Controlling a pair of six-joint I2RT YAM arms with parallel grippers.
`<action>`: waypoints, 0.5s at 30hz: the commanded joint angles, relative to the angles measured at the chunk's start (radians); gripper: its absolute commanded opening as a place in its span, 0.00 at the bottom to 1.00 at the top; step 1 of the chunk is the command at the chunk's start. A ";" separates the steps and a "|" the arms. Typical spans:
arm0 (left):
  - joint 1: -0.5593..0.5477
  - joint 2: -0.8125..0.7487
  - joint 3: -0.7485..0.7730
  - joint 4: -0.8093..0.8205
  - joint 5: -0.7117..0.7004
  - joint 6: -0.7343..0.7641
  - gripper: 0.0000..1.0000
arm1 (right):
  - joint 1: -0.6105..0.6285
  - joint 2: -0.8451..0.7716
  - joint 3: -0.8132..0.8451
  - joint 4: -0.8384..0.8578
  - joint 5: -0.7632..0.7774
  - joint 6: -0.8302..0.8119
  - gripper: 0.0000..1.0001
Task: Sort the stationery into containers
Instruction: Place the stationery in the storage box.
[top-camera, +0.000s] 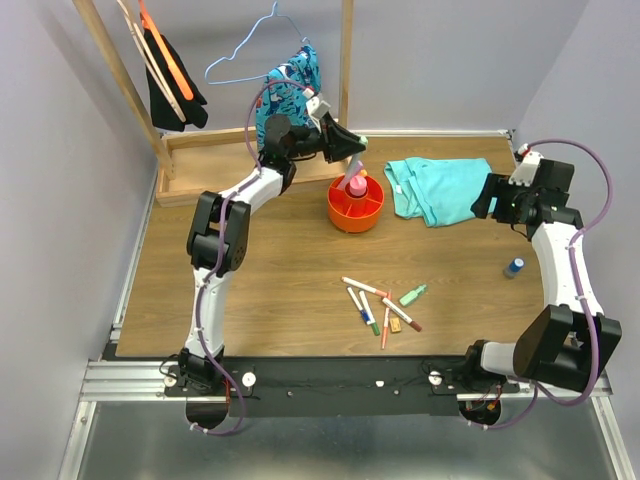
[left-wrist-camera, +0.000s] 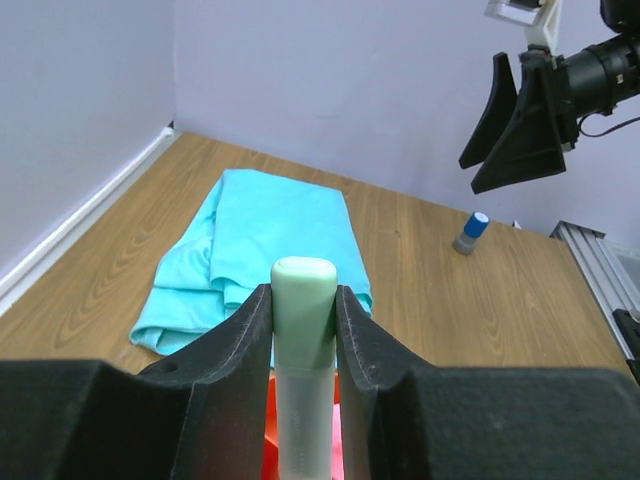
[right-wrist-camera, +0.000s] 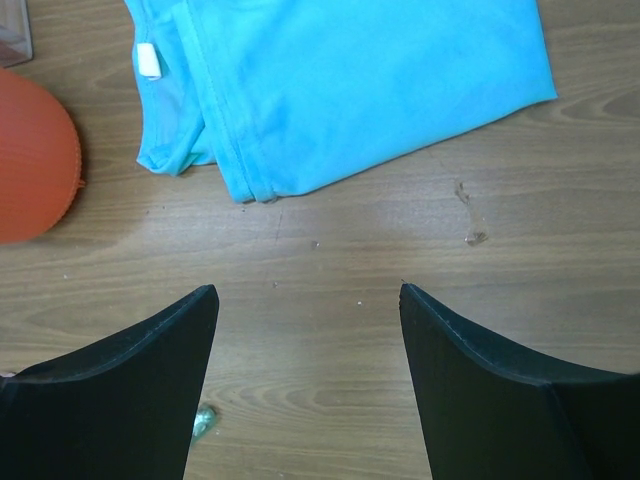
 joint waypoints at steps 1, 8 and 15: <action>0.002 0.053 0.034 0.049 -0.019 -0.001 0.23 | 0.004 0.023 0.016 -0.034 0.027 -0.013 0.81; 0.026 0.162 0.098 0.064 0.009 0.013 0.23 | 0.004 0.079 0.042 -0.090 0.025 -0.042 0.80; 0.032 0.184 0.051 0.110 0.023 0.000 0.23 | 0.004 0.141 0.097 -0.103 0.018 -0.047 0.80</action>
